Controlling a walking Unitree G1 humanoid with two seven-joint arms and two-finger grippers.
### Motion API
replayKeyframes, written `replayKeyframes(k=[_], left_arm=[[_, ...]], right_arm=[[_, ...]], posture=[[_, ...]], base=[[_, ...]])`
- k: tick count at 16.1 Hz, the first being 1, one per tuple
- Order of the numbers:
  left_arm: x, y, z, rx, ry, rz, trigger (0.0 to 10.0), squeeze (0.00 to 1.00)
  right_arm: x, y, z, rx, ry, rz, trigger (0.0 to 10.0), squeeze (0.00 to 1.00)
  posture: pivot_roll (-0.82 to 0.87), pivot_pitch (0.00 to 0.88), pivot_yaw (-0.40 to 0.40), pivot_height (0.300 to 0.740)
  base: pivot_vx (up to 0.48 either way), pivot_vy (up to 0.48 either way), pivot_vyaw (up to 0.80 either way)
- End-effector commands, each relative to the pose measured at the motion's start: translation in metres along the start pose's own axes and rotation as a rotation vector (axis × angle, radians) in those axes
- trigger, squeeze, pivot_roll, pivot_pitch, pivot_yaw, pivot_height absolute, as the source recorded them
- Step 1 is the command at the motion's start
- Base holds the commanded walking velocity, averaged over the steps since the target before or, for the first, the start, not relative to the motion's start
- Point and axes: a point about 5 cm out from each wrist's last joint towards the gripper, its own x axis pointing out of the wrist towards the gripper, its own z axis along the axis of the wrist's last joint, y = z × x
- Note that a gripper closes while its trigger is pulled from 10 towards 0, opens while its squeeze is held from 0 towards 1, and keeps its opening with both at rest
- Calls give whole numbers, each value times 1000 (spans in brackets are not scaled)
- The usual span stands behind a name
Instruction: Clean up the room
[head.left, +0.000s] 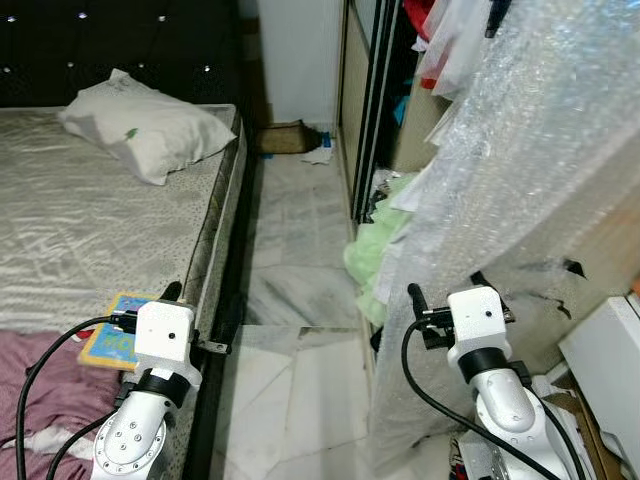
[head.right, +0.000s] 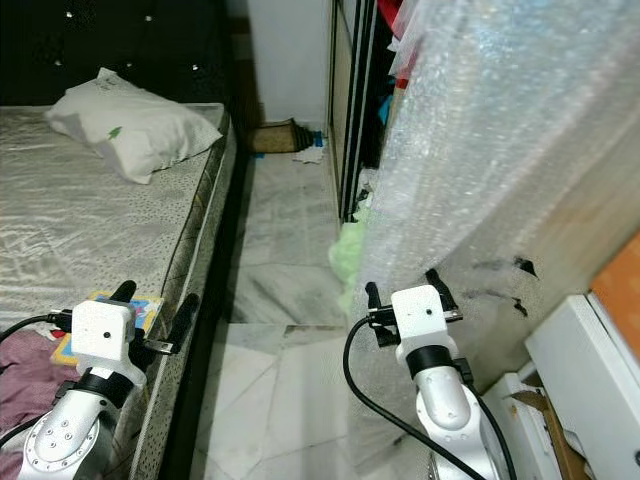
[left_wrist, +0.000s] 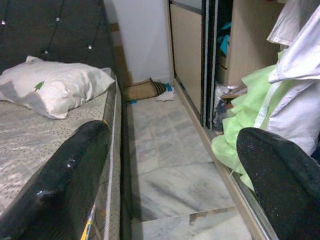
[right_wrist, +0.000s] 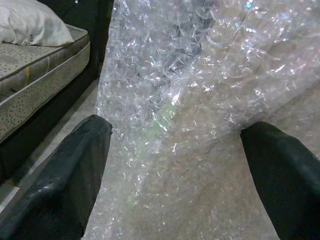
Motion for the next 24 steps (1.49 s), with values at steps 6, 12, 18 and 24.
replayKeyframes(k=[6, 12, 18, 24], left_arm=[[0, -1, -2, 0, 6, -4, 10000, 0], [2, -2, -1, -4, -1, -11, 10000, 0], [4, -3, -1, 1, 3, -11, 10000, 0], [5, -3, -2, 0, 9, -11, 10000, 0]], right_arm=[[1, -1, -1, 34, 20, -11, 10000, 0], [3, -1, -2, 46, 23, -12, 10000, 0], [4, 0, -2, 38, 20, -4, 10000, 0], [5, -1, -1, 34, 17, -15, 10000, 0]], posture=[[-34, 76, -28, 740], [-34, 70, -26, 740], [-31, 68, -26, 740], [-33, 68, -26, 740]], base=[[0, 0, 0], [0, 0, -261], [0, -120, 0], [0, -243, 0]])
